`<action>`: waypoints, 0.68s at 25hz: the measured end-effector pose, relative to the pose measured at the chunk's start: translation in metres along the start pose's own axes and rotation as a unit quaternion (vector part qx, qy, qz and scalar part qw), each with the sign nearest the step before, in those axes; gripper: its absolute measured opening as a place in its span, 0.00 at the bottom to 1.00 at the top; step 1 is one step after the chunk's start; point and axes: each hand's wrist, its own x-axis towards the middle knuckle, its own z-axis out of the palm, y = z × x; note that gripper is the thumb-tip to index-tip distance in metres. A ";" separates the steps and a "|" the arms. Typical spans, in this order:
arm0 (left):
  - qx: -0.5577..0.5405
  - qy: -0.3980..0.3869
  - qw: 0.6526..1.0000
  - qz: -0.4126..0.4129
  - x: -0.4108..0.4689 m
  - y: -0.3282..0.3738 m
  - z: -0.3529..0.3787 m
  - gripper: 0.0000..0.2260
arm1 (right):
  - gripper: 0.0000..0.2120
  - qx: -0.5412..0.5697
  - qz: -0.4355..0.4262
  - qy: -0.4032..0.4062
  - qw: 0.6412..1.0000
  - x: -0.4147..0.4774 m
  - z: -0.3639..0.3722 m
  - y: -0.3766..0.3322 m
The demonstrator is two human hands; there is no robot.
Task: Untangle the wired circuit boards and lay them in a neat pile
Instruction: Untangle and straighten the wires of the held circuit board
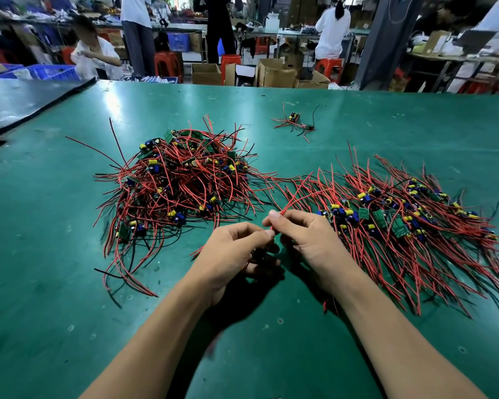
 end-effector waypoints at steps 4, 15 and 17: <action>0.018 0.034 0.998 0.045 0.002 -0.004 -0.003 0.06 | 0.11 -0.017 0.032 -0.037 0.999 -0.002 0.006 0.001; -0.071 0.003 0.997 -0.007 0.002 -0.002 0.000 0.05 | 0.12 0.079 0.076 -0.017 0.994 -0.003 0.006 -0.004; -0.066 0.005 0.998 -0.004 0.003 -0.003 0.000 0.05 | 0.12 0.073 0.071 -0.014 0.995 -0.003 0.008 -0.003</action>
